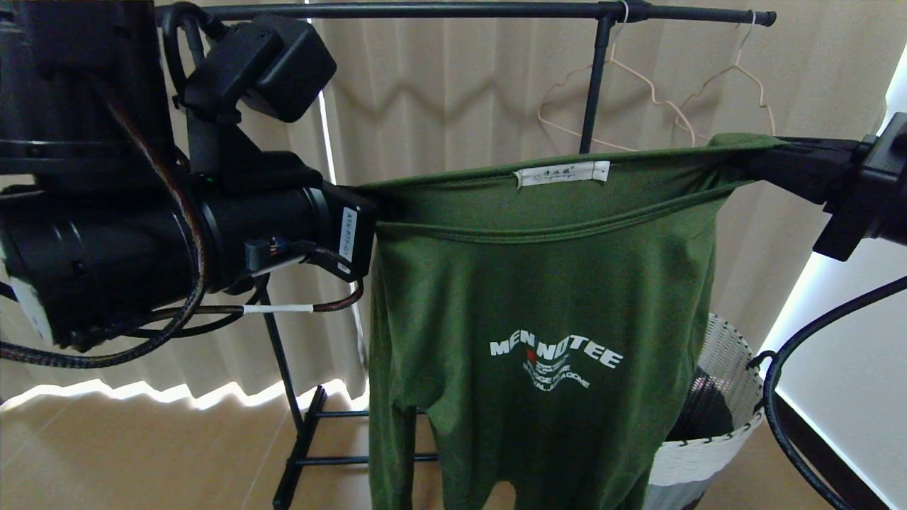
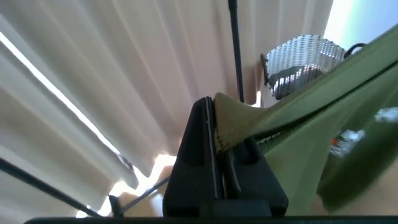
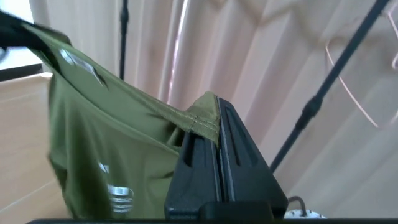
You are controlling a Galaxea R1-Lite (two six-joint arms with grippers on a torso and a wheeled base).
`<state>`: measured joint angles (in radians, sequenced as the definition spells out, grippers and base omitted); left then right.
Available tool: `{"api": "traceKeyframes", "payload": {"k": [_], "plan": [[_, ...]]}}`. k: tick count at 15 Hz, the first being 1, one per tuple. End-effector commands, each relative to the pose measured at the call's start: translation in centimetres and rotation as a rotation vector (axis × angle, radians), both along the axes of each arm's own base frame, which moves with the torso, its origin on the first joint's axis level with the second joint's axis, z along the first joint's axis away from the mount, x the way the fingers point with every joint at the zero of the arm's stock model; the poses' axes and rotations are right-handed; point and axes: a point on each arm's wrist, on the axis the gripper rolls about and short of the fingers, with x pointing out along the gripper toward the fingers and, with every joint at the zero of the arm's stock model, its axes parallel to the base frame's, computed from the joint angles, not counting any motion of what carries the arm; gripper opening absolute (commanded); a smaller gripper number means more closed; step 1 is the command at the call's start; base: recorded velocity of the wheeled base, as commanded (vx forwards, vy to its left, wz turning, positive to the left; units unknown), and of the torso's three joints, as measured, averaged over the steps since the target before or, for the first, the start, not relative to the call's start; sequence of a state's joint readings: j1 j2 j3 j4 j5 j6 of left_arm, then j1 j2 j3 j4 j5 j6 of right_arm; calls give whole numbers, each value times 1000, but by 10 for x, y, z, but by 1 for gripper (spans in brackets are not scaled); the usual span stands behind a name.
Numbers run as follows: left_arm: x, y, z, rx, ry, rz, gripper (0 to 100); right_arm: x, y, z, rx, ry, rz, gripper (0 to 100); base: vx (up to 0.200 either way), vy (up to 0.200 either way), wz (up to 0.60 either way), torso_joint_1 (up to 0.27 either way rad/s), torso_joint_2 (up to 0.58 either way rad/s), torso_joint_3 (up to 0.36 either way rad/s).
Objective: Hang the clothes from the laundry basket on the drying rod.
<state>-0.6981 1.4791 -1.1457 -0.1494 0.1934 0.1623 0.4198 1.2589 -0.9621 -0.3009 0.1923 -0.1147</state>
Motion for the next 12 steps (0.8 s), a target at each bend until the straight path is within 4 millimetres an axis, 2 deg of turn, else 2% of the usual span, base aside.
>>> {"api": "traceKeyframes", "payload": {"k": [1,3,5,6,10,12], "plan": [[4,-2,3,-9,-5,-2,0,5,-2,-4,-6,13,-17,0,0,0,0,0,0,0],[5,-4,3,-23,-14,-22,0,4,-7,-5,-9,20,-40,0,0,0,0,0,0,0],[7,-5,2,-32,-10,-23,0,-7,-13,-2,-4,8,-45,0,0,0,0,0,0,0],[14,-11,-2,-43,-2,-48,0,-24,-20,0,-11,28,-46,0,0,0,0,0,0,0],[34,-24,-15,-52,4,-77,0,-65,-31,-7,-39,109,18,0,0,0,0,0,0,0],[42,-22,-16,-56,6,-55,0,-66,-29,-15,-48,128,55,0,0,0,0,0,0,0]]}}
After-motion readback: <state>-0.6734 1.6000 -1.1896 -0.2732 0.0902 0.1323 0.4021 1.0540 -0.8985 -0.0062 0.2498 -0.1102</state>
